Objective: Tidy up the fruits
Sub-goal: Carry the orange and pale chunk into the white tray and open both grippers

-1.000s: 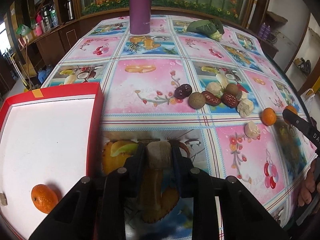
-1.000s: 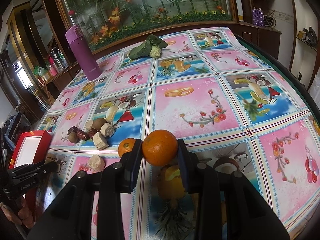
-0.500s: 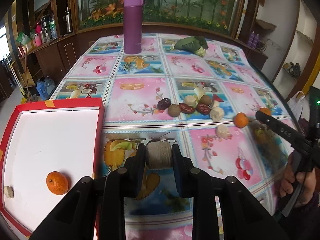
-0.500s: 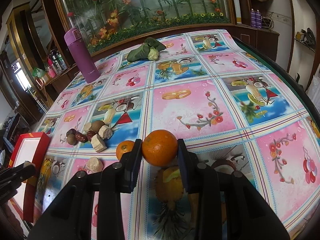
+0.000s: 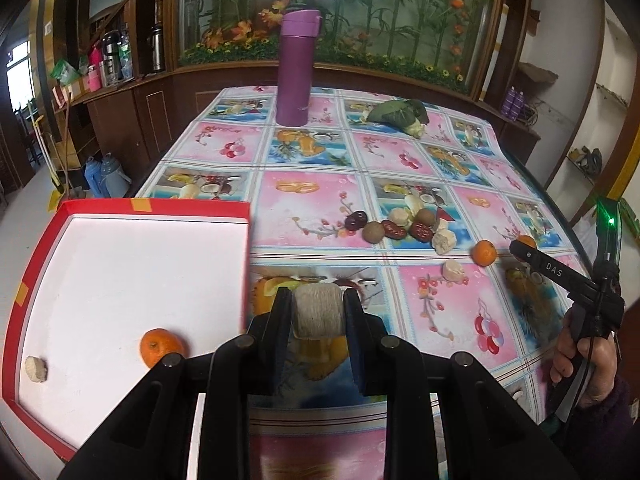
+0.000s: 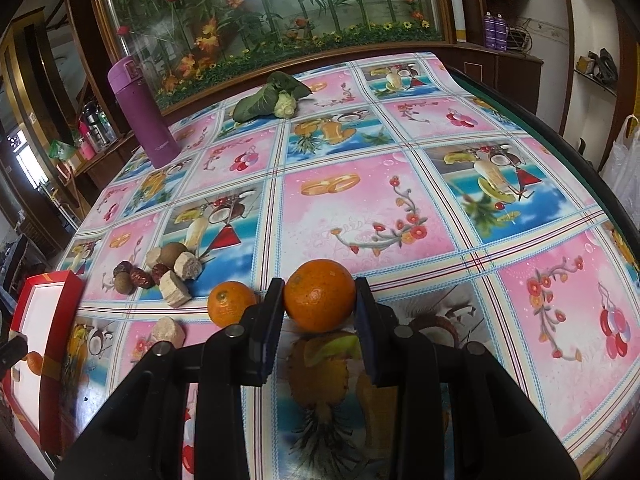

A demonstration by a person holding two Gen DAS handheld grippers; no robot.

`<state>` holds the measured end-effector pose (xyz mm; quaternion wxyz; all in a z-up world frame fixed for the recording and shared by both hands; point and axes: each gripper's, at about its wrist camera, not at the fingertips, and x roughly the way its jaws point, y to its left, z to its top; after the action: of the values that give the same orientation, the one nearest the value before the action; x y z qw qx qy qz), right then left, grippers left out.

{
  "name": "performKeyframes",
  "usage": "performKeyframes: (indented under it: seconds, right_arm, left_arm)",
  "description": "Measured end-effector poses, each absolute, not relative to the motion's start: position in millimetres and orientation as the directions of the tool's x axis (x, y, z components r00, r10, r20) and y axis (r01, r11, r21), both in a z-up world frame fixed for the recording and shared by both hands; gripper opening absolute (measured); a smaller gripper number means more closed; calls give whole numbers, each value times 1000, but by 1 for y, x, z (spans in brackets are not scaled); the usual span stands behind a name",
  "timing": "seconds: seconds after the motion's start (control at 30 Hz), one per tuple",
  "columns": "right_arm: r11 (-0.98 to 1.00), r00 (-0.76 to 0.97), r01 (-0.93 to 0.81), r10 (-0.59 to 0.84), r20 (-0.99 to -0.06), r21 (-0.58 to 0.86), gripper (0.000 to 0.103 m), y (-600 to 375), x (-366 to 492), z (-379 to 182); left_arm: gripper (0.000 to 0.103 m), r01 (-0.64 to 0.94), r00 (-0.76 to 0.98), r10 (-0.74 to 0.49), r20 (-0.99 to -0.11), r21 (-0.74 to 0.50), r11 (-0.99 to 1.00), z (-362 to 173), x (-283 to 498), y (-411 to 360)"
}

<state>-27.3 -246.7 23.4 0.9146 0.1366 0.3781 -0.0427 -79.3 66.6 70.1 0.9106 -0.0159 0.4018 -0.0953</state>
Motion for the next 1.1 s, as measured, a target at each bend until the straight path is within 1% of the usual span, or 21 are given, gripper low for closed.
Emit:
performKeyframes:
  seconds: [0.13,0.2,0.4,0.6,0.8,1.1]
  right_arm:
    - [961,715,155,51,-697,229,36,-229,-30,25]
    - [962,715,110,97,-692,249,36,-209,-30,27]
    - [938,685,-117,313,-658,325,37,-114,-32,37]
    - [886,606,-302,464,-647,352,37,-26,-28,48]
    - [862,580,-398,502,-642,315,37,37,-15,61]
    - [848,493,-455,495,-716,272,37,97,11,48]
  left_arm:
    - [25,125,670,-166,-724,-110,986,70,-82,85]
    - [25,104,674,-155,-722,-114,988,71,-82,96]
    - [25,26,684,-97,-723,-109,994,70,-87,132]
    - [25,-71,692,-7,-722,-78,994,67,-90,170]
    - [25,-150,685,68,-725,-49,988,62,-90,197]
    - [25,-207,647,116,-754,-27,978,46,-86,215]
